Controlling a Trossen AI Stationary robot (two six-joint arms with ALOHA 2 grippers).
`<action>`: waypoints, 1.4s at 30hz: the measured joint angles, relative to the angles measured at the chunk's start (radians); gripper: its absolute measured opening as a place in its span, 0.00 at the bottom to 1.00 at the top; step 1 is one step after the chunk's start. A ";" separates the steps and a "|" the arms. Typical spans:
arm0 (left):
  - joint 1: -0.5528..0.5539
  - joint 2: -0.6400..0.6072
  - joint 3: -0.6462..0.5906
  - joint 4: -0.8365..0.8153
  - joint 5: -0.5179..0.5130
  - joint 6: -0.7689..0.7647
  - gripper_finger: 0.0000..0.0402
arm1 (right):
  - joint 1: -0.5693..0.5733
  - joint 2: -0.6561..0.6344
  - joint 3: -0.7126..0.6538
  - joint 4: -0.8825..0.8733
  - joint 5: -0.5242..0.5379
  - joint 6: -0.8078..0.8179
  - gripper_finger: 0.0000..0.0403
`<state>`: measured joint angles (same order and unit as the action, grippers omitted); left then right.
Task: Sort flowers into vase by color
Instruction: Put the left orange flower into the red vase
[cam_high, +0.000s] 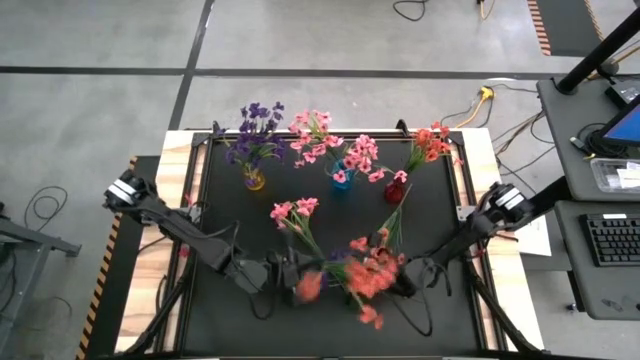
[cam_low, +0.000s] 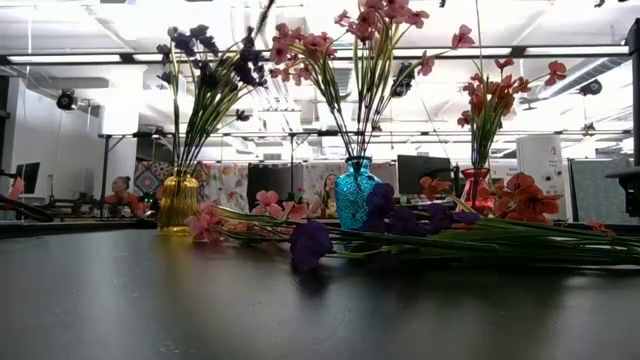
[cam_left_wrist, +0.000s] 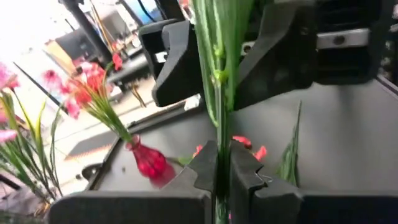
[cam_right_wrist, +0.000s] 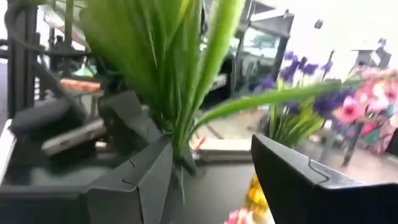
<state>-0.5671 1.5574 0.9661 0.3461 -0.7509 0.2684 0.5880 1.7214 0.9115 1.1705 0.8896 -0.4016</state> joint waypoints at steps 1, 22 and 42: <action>0.000 0.010 0.000 0.029 0.001 0.009 0.00 | 0.000 0.009 0.007 0.026 -0.011 -0.025 0.51; 0.006 0.033 0.001 0.089 -0.002 -0.098 0.04 | 0.004 0.024 0.128 -0.107 -0.038 -0.129 0.06; 0.106 -0.175 0.002 -0.287 0.462 -0.023 0.25 | -0.208 -0.654 0.103 -1.695 0.163 0.859 0.04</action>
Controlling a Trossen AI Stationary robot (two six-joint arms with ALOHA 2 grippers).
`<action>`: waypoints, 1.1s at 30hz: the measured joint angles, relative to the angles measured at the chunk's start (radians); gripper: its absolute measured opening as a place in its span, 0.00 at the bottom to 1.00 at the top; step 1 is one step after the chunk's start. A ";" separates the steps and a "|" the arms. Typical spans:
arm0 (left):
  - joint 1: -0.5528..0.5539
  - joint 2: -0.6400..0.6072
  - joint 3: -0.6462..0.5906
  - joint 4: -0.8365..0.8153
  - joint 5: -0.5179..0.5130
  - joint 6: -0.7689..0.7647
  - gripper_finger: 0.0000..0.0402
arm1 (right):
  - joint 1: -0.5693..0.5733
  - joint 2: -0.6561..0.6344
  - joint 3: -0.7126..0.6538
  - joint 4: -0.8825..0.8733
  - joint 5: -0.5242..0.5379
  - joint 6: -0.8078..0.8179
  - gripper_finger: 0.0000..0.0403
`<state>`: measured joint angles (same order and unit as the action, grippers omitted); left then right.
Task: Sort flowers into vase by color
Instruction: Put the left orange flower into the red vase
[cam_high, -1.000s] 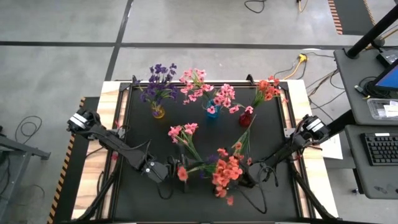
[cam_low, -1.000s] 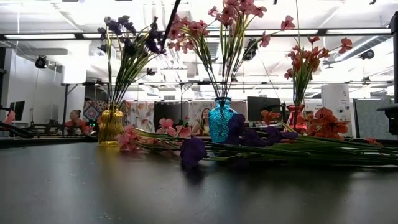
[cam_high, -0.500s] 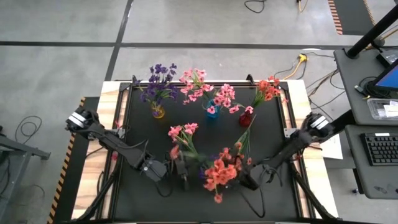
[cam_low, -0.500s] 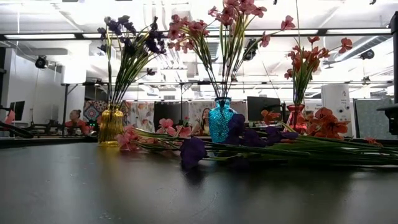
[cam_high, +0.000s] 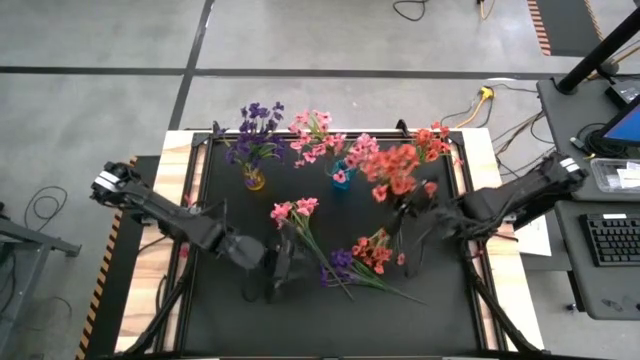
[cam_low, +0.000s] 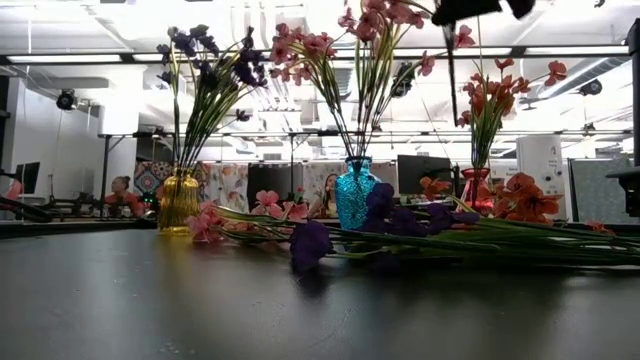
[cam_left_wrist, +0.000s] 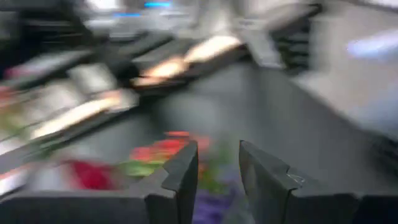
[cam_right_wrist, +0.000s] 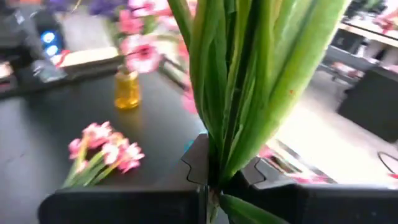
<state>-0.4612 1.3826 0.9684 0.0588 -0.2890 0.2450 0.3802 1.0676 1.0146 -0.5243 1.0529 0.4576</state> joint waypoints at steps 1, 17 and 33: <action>0.020 -0.010 0.000 -0.026 0.093 0.022 0.24 | -0.018 -0.032 -0.024 0.012 0.007 0.000 0.04; 0.157 -0.113 -0.001 -0.212 -0.268 -0.034 0.19 | -0.183 -0.188 -0.255 0.107 0.117 0.087 0.03; 0.158 -0.108 -0.002 -0.294 -0.381 -0.071 0.19 | -0.182 -0.190 -0.256 0.037 0.104 0.161 0.04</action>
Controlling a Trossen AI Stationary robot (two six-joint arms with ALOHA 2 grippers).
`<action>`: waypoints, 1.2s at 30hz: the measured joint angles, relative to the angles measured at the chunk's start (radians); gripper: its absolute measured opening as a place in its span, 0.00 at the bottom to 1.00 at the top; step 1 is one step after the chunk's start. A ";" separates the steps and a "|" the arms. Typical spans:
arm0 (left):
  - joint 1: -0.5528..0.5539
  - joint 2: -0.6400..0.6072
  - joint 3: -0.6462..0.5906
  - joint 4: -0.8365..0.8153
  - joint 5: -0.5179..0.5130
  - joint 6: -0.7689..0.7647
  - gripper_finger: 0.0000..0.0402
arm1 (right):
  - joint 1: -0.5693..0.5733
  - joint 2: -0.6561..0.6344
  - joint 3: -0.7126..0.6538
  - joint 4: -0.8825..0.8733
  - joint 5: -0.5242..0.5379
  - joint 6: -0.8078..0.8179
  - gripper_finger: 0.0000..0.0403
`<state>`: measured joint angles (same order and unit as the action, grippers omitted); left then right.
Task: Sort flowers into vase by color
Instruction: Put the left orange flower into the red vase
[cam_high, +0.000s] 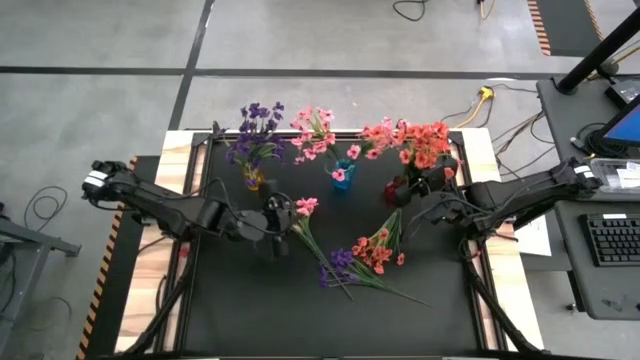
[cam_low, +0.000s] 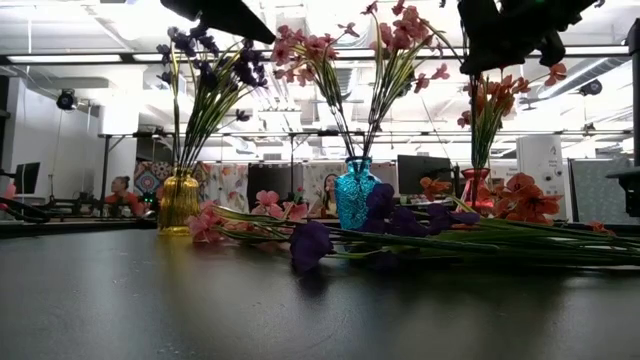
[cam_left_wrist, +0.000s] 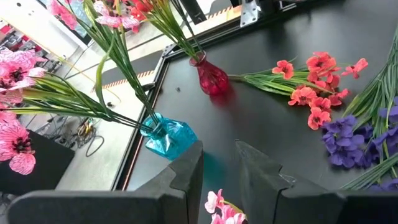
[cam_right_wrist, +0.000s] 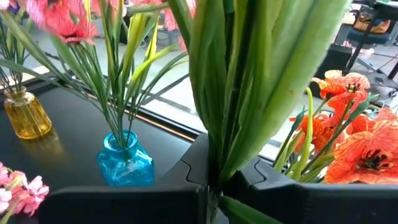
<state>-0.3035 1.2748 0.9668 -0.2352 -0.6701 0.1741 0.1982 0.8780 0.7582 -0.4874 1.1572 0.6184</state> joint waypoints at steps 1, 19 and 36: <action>0.000 0.003 0.000 0.000 0.000 0.000 0.19 | 0.000 0.000 0.000 -0.001 -0.005 0.001 0.05; 0.000 0.027 0.000 0.003 -0.002 0.000 0.19 | 0.000 0.001 0.000 -0.010 -0.005 0.000 0.05; 0.000 0.027 0.000 0.008 -0.002 0.003 0.19 | 0.000 0.003 -0.018 -0.008 0.033 0.022 0.05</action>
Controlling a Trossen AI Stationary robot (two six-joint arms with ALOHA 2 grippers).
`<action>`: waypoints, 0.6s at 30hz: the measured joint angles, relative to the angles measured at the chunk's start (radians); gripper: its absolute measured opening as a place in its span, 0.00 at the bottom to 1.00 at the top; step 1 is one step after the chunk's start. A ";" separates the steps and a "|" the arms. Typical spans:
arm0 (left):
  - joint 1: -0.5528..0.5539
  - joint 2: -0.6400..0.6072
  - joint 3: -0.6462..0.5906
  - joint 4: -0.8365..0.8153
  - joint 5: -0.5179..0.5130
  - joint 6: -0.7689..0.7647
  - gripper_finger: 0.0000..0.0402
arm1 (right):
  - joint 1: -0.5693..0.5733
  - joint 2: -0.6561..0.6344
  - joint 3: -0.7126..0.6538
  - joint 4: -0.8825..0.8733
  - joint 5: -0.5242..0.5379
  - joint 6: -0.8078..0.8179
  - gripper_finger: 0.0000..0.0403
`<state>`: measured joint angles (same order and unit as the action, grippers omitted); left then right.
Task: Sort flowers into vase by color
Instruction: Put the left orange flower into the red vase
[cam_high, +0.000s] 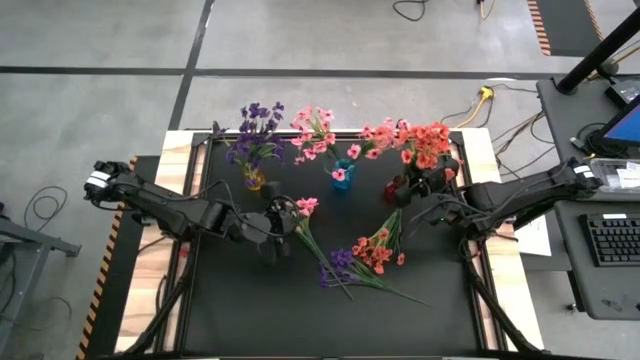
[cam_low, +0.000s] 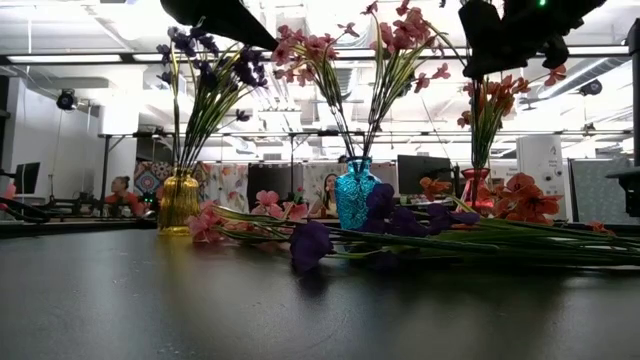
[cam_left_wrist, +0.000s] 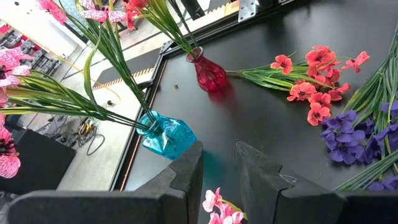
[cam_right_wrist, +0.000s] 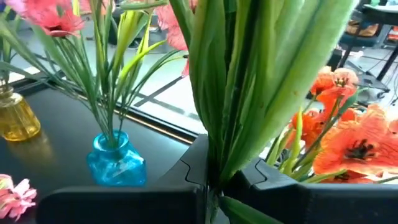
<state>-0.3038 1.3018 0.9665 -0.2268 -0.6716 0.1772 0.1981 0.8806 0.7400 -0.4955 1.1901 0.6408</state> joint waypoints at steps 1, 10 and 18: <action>0.000 0.000 0.000 0.001 0.000 0.000 0.19 | 0.000 0.000 -0.005 0.003 0.000 0.004 0.05; 0.000 0.000 0.000 0.010 0.000 0.008 0.19 | 0.000 0.000 -0.018 0.010 0.093 0.004 0.05; 0.001 0.000 0.000 0.011 0.000 0.018 0.19 | 0.000 0.014 -0.019 0.015 0.105 0.032 0.05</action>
<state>-0.3031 1.3018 0.9665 -0.2160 -0.6716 0.1949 0.1978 0.8943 0.7214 -0.4808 1.2955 0.6724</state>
